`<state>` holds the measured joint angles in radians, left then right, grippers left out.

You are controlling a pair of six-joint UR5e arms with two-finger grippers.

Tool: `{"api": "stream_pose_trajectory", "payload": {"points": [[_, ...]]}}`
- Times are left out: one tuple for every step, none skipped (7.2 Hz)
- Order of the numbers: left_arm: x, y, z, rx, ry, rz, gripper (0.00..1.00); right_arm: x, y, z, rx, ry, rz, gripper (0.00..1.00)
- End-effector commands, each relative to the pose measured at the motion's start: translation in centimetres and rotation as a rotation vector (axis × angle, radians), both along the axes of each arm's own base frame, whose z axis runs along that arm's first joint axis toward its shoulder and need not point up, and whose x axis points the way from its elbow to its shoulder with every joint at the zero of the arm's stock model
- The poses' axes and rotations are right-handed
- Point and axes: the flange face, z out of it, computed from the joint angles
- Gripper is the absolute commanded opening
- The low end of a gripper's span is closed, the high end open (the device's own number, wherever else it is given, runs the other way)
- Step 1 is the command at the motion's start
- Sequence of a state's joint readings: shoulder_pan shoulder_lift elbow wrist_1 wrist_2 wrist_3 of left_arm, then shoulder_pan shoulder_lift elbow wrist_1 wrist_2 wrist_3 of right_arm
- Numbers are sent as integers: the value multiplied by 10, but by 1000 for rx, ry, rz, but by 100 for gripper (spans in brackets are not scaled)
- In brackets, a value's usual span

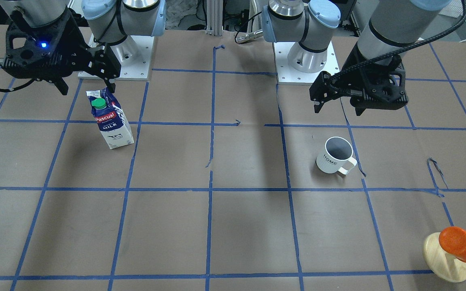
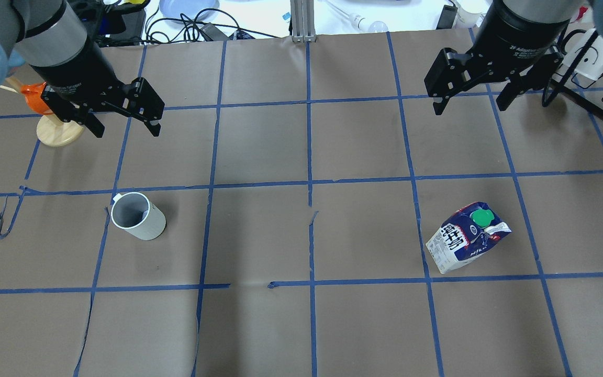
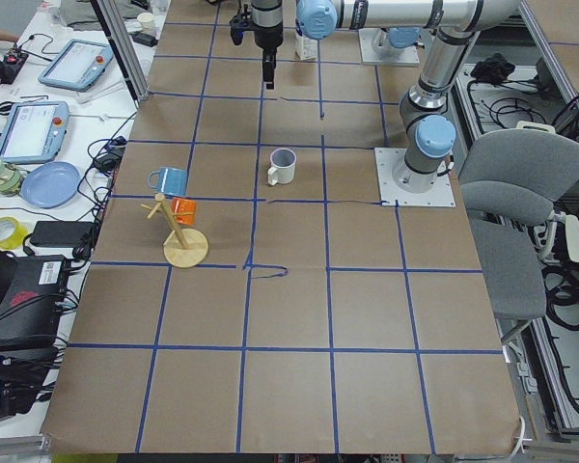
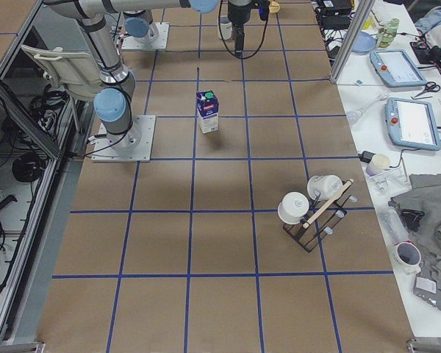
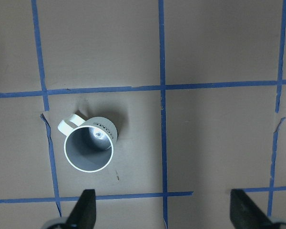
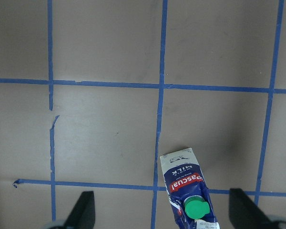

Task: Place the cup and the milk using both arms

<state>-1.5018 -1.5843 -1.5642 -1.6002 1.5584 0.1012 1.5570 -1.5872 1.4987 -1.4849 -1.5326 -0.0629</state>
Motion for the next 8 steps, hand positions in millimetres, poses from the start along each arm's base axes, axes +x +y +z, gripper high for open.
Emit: {"api": "stream_pose_trajectory", "payload": {"points": [[0,0,0,1,-2,-2,100,0,0,0,0,0,0,100],[2,-1,2,-4,-3,1,100,0,0,-1,1,0,2,100],[3,-1,-3,7,-1,3,100,0,0,0,1,0,0,100],[5,-2,-3,5,-1,-3,100,0,0,0,0,0,0,100],[8,-1,-1,2,-2,1,100,0,0,-1,1,0,0,100],[8,-1,-1,2,-4,1,100,0,0,-1,3,0,0,100],[8,-1,-1,2,1,2,100,0,0,-1,1,0,0,100],[8,-1,-2,3,-1,1,100,0,0,-1,3,0,0,100]]}}
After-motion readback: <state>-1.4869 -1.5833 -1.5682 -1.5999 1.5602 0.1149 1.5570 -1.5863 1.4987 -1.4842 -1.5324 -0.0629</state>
